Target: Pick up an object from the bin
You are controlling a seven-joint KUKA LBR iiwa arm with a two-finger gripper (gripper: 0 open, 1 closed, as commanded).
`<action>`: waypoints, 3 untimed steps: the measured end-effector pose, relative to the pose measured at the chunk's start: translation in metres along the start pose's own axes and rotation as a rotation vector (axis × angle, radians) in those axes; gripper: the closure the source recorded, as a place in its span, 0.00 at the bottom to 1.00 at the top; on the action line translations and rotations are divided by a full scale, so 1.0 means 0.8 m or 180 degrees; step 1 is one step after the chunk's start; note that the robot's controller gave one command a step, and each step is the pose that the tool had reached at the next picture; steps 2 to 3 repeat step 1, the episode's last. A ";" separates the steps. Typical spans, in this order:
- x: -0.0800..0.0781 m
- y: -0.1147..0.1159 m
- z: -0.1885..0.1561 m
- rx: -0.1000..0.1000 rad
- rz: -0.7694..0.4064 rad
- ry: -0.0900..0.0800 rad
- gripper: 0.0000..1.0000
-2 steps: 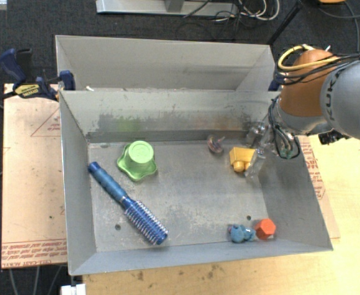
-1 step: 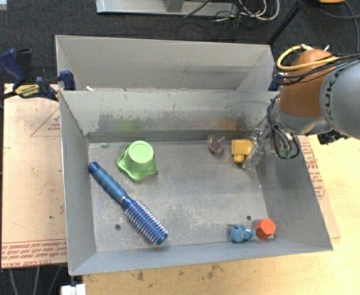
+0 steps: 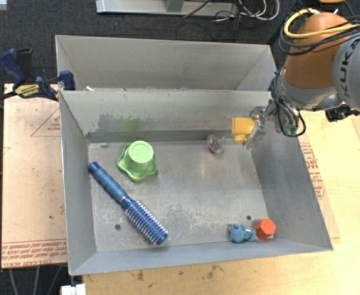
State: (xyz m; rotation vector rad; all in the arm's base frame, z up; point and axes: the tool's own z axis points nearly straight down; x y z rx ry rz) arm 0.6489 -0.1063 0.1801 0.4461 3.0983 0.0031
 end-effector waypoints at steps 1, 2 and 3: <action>0.009 -0.023 -0.129 0.0009 -0.0285 -0.0006 1.00; 0.009 -0.023 -0.129 0.0009 -0.0285 -0.0006 1.00; 0.009 -0.023 -0.129 0.0009 -0.0285 -0.0006 1.00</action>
Offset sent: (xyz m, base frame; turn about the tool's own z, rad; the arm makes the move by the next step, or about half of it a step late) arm -0.0152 -0.0152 0.0968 -0.0910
